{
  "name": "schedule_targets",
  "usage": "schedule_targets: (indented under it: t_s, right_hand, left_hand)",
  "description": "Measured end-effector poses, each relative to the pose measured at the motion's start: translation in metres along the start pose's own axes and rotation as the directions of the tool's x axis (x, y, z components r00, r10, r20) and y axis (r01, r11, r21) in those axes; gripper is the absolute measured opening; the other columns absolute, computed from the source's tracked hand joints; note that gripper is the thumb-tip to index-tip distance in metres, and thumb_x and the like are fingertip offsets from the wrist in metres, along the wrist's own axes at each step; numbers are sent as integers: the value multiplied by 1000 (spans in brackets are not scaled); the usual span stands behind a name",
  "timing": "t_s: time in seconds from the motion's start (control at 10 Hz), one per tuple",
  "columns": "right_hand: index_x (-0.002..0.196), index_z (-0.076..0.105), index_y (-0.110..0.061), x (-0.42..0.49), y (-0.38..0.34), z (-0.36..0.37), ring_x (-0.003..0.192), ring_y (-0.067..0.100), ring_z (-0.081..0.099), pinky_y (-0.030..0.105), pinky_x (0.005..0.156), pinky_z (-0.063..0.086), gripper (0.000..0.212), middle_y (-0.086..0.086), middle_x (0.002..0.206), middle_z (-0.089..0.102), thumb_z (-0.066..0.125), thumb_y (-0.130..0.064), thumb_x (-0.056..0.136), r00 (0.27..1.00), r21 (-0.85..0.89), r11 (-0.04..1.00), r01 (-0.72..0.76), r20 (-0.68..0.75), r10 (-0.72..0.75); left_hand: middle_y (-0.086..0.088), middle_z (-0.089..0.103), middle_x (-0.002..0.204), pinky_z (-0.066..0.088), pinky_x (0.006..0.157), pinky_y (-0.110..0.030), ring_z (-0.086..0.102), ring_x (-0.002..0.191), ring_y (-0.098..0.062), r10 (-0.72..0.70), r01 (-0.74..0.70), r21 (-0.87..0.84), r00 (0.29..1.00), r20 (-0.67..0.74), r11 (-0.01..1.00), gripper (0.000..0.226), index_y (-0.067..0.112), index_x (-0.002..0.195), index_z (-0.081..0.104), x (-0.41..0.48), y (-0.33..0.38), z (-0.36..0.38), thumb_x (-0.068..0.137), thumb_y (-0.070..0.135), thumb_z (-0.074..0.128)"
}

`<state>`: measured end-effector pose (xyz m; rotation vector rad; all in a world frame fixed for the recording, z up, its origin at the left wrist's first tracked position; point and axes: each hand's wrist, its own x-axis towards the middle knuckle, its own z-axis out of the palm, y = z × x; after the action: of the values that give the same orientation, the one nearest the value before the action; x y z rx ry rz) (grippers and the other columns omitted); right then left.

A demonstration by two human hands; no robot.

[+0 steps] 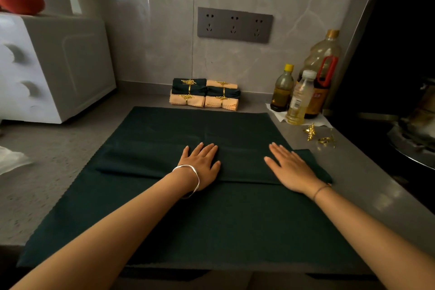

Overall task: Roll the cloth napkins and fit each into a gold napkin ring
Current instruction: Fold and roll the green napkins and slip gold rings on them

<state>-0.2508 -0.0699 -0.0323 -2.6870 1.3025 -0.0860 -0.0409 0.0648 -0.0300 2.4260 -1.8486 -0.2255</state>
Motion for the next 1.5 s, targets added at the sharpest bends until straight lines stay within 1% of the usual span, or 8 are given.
schedule_targets:
  t_s: [0.3, 0.4, 0.5, 0.6, 0.7, 0.9, 1.3, 1.5]
  right_hand:
    - [151, -1, -17, -5, 50, -21, 145, 12, -4, 33, 117, -2, 64, -2, 159, -6, 10, -51, 98, 982, -62, 985, -163, 83, 168]
    - [151, 0, -16, -1, 29, -30, 145, 13, -4, 34, 117, -3, 62, -1, 159, -5, 11, -49, 99, 989, -47, 988, -145, 12, 145]
    - [151, 5, -16, 1, -26, -28, 145, 13, -1, 34, 116, -1, 56, -1, 159, -1, 16, -42, 102, 999, -8, 999, 38, -3, -38]
    - [151, 7, -17, 9, -74, -11, 145, 12, 1, 34, 117, 0, 54, -2, 159, 1, 16, -39, 103, 990, 16, 992, 126, 60, -127]
    - [151, 5, -17, 17, -91, 4, 145, 11, 0, 34, 117, -1, 54, -3, 159, 0, 15, -39, 102, 988, 19, 991, 132, 83, -133]
    - [151, 1, -21, 16, -85, 11, 145, 8, -3, 33, 117, -2, 57, -7, 158, -3, 13, -44, 101, 991, -8, 994, 105, 84, -104]
    - [150, -1, -21, 16, -84, 10, 145, 8, -4, 32, 117, -2, 56, -7, 158, -5, 12, -45, 101, 988, -5, 993, 114, 101, -113]
    - [150, -1, -21, 18, -85, 10, 145, 8, -5, 32, 117, -3, 57, -7, 158, -5, 13, -46, 101, 987, 8, 993, 114, 112, -115]
  left_hand:
    - [7, -1, 158, -5, 117, -44, -6, 145, -16, -5, 5, -4, 1000, -6, 1000, 56, 24, 150, 0, -2, 2, 0, 100, 43, 17]
    - [6, -3, 158, -5, 118, -44, -6, 145, -16, -5, 5, -2, 1000, -6, 1000, 56, 23, 150, -1, -2, 2, 0, 100, 43, 16]
    - [2, -6, 158, -4, 118, -40, -5, 145, -16, -18, 18, -4, 1000, -6, 1000, 60, 19, 150, -3, -1, 1, -1, 100, 45, 18]
    - [-1, -6, 158, -3, 118, -38, -5, 145, -16, -39, 39, 1, 999, -8, 999, 63, 15, 150, -3, -1, 2, -1, 99, 45, 19]
    - [0, -4, 158, -4, 118, -38, -5, 145, -15, -40, 41, 2, 999, -7, 999, 63, 16, 150, -1, -2, 2, -2, 99, 46, 20]
    - [2, -2, 158, -4, 118, -44, -6, 145, -17, -61, 61, -8, 998, -10, 998, 65, 21, 150, 1, -3, -8, -3, 97, 53, 21]
    - [2, 1, 158, -3, 118, -42, -3, 145, -17, -316, 317, -4, 946, -73, 948, 67, 20, 150, 4, -35, -113, -12, 96, 55, 20]
    - [-2, -1, 158, -2, 118, -41, -3, 145, -19, -439, 440, 34, 898, -37, 897, 71, 14, 150, 2, -40, -147, -21, 96, 57, 17]
